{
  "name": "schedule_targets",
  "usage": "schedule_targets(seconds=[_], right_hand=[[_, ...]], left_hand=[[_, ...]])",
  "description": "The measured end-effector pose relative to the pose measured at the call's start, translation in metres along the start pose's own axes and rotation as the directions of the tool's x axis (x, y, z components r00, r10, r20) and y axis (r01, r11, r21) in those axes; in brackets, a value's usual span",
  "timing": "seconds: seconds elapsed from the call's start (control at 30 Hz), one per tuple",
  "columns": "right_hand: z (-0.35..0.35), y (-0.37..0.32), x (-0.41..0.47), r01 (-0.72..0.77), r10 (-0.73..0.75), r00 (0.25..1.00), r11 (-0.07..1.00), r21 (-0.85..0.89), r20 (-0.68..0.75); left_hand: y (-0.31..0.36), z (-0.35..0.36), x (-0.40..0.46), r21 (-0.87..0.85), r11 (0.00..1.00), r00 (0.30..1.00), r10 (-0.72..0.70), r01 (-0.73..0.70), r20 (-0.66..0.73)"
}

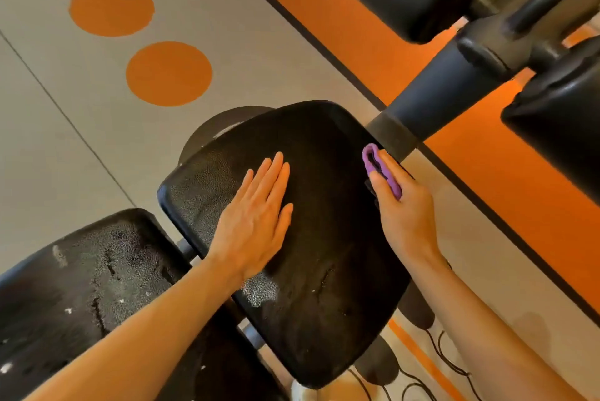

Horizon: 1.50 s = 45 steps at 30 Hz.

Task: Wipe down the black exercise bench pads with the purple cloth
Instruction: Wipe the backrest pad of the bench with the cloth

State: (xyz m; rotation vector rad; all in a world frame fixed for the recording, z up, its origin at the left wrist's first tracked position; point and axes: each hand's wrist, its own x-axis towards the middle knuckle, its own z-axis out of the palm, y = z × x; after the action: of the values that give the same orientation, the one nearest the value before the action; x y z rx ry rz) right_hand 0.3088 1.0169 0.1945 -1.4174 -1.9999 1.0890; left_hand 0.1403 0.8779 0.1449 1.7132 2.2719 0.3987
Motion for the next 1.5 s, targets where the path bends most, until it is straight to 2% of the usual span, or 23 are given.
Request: schedule_targets(seconds=[0.3, 0.5, 0.6, 0.73, 0.97, 1.07, 1.17, 1.3, 1.4, 1.5], right_hand=[[0.033, -0.015, 0.058, 0.005, -0.001, 0.993, 0.999, -0.034, 0.114], [0.054, -0.022, 0.104, 0.001, 0.009, 0.976, 0.999, -0.044, 0.219], [0.06, -0.023, 0.13, 0.023, -0.015, 0.964, 0.999, -0.027, 0.266], [0.062, -0.018, 0.165, 0.027, -0.012, 0.965, 0.998, -0.053, 0.263], [0.076, -0.004, 0.192, 0.104, -0.06, 0.935, 0.988, -0.11, 0.35], [0.082, 0.001, 0.193, 0.16, -0.08, 0.919, 0.971, -0.178, 0.386], [0.086, 0.0, 0.198, 0.154, -0.032, 0.903, 0.955, -0.253, 0.429], [0.1, -0.006, 0.202, 0.164, -0.008, 0.921, 0.916, -0.367, 0.391], [0.125, -0.018, 0.185, 0.31, -0.167, 0.909, 0.883, -0.352, 0.382], [0.136, -0.019, 0.173, 0.528, -0.33, 0.794, 0.79, -0.312, 0.511]], left_hand=[[-0.027, 0.001, 0.029, 0.014, 0.991, 0.99, -0.134, 0.135, -0.036], [-0.036, 0.008, 0.056, 0.004, 0.986, 0.986, -0.165, 0.165, -0.023], [-0.041, 0.012, 0.065, 0.01, 0.99, 0.99, -0.139, 0.139, -0.015], [-0.044, 0.015, 0.069, 0.102, 0.987, 0.992, -0.124, 0.121, 0.024], [-0.044, 0.014, 0.069, 0.116, 0.987, 0.993, -0.114, 0.114, -0.004], [-0.043, 0.014, 0.069, 0.116, 0.987, 0.993, -0.114, 0.112, 0.013], [-0.049, 0.009, 0.064, 0.116, 0.99, 0.996, -0.088, 0.085, 0.023], [-0.063, 0.003, 0.052, 0.139, 0.989, 0.996, -0.055, 0.044, 0.072], [-0.066, 0.005, 0.052, 0.153, 0.988, 0.995, -0.047, 0.033, 0.088], [-0.067, 0.005, 0.053, 0.152, 0.988, 0.995, -0.043, 0.03, 0.086]])
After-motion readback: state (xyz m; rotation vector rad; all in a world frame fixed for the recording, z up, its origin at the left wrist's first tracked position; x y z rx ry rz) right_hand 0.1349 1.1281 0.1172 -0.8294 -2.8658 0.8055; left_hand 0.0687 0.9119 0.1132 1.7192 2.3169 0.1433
